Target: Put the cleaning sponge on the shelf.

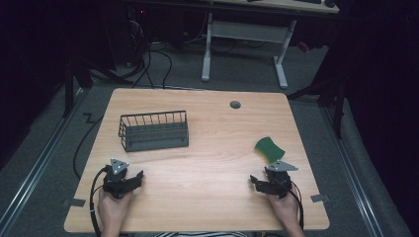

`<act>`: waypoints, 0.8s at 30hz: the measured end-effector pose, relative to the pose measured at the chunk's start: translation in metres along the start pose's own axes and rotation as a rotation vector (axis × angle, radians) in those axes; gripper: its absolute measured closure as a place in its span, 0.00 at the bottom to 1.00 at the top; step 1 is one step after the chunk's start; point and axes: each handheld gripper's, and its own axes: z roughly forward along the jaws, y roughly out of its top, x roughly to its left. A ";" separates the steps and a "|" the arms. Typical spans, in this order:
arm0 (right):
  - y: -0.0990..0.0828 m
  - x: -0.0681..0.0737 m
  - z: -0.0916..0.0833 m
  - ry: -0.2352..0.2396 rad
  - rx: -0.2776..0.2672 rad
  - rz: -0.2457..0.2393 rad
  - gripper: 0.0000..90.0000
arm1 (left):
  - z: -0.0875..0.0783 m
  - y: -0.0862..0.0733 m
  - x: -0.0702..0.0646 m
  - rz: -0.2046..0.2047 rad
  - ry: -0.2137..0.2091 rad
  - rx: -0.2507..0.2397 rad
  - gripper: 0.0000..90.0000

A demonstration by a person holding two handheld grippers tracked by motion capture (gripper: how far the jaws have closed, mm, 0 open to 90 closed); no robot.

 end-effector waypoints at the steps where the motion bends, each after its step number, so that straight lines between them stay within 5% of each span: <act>1: 0.000 0.000 0.000 -0.001 0.000 0.000 0.33 | 0.000 0.000 0.000 0.000 0.000 0.000 0.36; 14: 0.000 0.001 0.000 -0.004 -0.003 0.006 0.34 | 0.000 0.000 0.000 0.001 -0.003 0.003 0.34; 24: 0.001 0.003 -0.002 -0.011 -0.005 0.003 0.54 | 0.001 0.001 -0.001 0.010 -0.017 0.009 0.29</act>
